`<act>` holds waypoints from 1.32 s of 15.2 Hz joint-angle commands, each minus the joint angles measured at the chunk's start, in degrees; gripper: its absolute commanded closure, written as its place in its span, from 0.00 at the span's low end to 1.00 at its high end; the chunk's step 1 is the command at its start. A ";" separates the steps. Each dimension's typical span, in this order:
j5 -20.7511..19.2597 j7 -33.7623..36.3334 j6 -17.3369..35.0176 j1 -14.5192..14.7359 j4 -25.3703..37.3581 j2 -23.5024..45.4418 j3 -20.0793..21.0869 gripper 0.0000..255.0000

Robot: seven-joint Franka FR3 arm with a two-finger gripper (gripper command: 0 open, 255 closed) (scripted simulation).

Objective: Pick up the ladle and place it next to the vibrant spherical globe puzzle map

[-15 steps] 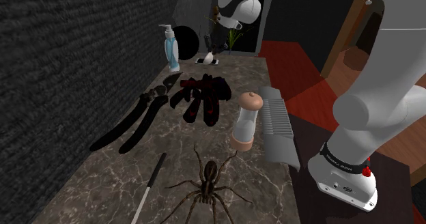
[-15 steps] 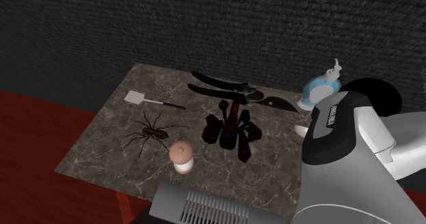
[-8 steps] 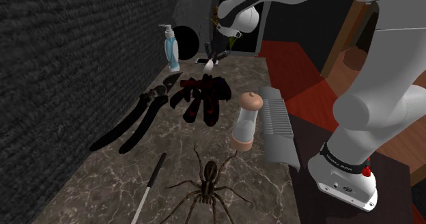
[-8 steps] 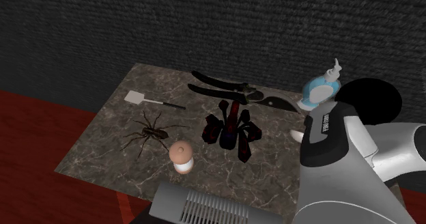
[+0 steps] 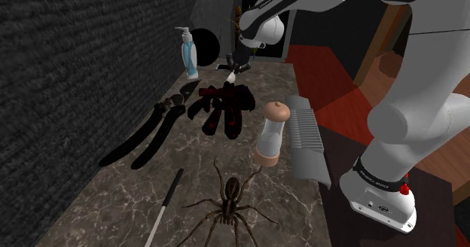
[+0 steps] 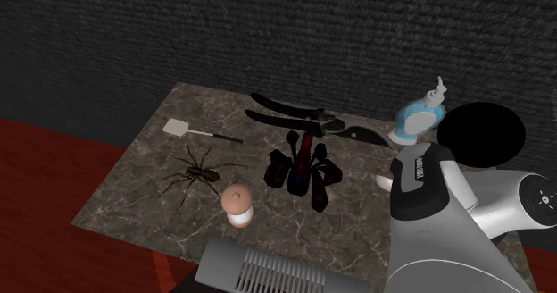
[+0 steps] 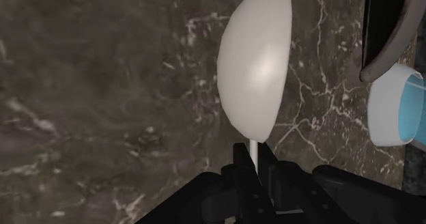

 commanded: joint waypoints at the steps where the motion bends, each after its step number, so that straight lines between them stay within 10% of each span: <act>1: -0.03 -0.01 0.13 0.03 0.01 0.12 -0.02 1.00; 5: -0.03 -0.01 0.13 0.03 0.01 0.12 -0.02 1.00; 6: -0.03 -0.01 0.13 0.03 0.01 0.12 -0.02 0.00; 20: 2.28 -1.49 -5.48 -2.50 -0.59 -5.89 0.54 0.00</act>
